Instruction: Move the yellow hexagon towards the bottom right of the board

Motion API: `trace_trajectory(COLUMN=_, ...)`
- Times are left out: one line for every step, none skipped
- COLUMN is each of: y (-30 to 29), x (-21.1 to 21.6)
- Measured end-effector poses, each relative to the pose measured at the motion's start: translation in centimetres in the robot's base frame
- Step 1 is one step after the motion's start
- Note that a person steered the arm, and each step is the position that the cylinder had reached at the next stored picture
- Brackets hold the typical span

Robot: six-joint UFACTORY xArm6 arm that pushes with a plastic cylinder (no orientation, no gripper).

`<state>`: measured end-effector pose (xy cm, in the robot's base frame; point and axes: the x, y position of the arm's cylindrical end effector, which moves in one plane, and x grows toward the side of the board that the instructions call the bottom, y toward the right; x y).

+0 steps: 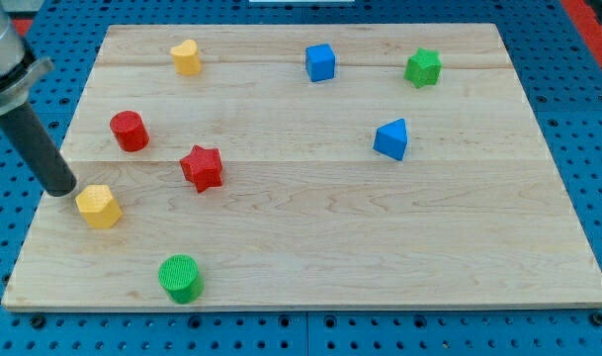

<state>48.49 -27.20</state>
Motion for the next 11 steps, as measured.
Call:
trace_trajectory(y=0.6, x=1.8)
trace_trajectory(y=6.2, x=2.6)
trace_trajectory(y=14.6, x=2.3)
trace_trajectory(y=22.2, x=3.0)
trace_trajectory(y=27.7, x=3.4)
trace_trajectory(y=29.5, x=2.4)
trace_trajectory(y=34.2, x=2.7)
trace_trajectory(y=38.3, x=4.5)
trace_trajectory(y=38.5, x=2.6)
trace_trajectory(y=38.1, x=1.1)
trace_trajectory(y=38.1, x=-0.5)
